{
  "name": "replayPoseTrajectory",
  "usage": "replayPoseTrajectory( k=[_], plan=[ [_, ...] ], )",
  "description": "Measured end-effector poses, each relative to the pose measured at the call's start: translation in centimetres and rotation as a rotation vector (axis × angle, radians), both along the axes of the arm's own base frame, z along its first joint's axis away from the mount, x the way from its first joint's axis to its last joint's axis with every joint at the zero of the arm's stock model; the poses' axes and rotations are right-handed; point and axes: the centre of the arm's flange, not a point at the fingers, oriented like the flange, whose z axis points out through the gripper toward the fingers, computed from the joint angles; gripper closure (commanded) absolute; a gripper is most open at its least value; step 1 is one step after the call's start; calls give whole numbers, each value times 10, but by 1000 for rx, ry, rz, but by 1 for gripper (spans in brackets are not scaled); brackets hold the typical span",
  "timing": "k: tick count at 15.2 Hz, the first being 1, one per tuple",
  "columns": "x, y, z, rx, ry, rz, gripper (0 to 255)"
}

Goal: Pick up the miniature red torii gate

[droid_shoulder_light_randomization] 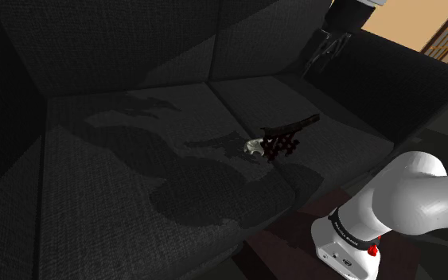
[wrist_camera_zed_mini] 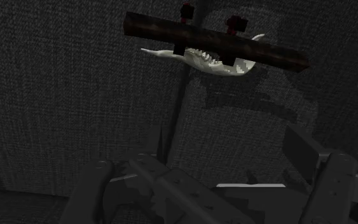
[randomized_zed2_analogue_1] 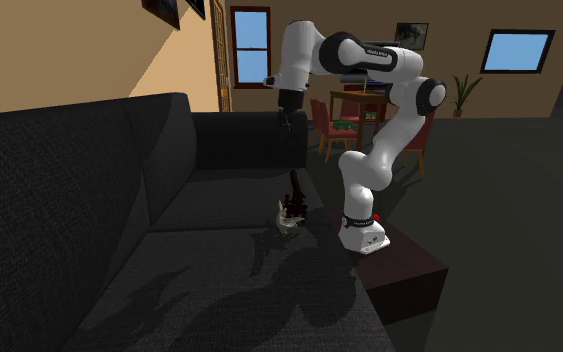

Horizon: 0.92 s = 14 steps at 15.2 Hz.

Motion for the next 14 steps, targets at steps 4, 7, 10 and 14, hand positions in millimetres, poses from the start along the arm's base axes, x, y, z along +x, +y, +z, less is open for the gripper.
replayPoseTrajectory(
  k=[4, 7, 10, 14],
  plan=[
    [12, -9, -24, 17, 61, -28, 0],
    [30, -13, -61, 39, 146, -67, 0],
    [39, -22, -102, 63, 233, -107, 0],
    [48, -36, -157, 95, 350, -162, 0]
  ],
)
